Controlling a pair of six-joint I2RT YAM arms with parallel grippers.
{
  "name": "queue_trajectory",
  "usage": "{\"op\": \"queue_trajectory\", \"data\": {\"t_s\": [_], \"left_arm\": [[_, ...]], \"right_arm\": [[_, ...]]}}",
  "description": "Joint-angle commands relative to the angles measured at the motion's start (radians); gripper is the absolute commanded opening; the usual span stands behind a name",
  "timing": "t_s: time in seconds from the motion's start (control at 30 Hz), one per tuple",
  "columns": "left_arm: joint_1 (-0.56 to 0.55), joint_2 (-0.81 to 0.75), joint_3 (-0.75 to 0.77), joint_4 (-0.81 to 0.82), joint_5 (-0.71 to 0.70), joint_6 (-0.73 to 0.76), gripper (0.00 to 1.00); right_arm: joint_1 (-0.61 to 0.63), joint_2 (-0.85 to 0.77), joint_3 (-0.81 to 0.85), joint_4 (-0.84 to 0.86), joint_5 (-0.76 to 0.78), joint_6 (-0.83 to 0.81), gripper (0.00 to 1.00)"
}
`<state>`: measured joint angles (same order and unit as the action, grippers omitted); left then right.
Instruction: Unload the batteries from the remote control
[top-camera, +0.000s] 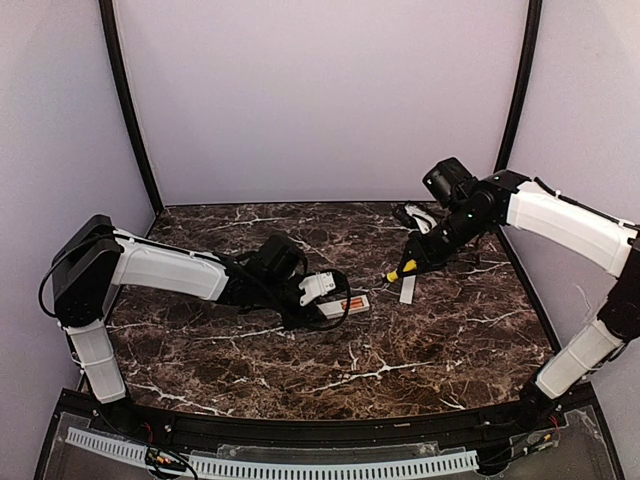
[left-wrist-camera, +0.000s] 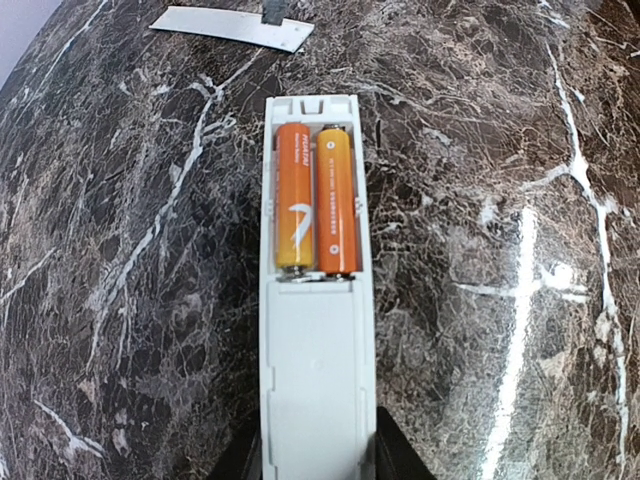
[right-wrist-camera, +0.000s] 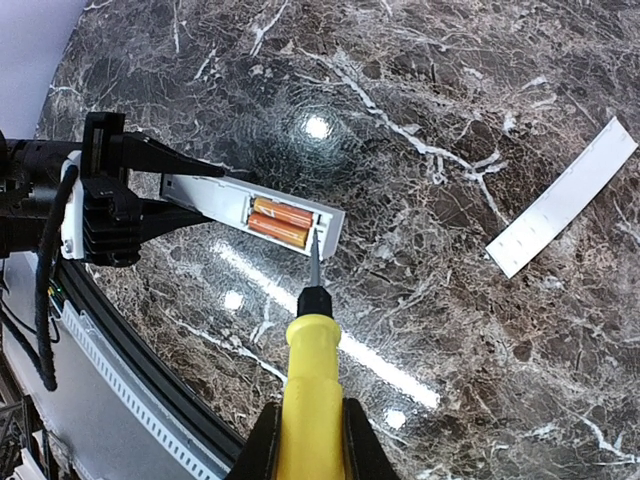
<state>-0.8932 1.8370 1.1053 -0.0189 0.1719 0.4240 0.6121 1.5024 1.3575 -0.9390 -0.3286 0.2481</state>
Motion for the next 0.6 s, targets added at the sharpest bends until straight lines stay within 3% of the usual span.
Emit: {"op": "queue_trajectory", "data": {"t_s": [0.0,0.57], "left_arm": [[-0.008,-0.050,-0.016,0.016,0.026,0.011,0.00],[-0.018,-0.050,-0.018,0.015,0.016,0.007,0.00]], "right_arm": [[0.017,0.013,0.010,0.047,-0.004,0.019,0.00],[0.021,0.068,-0.014,0.066,-0.077,0.005,0.00]]}}
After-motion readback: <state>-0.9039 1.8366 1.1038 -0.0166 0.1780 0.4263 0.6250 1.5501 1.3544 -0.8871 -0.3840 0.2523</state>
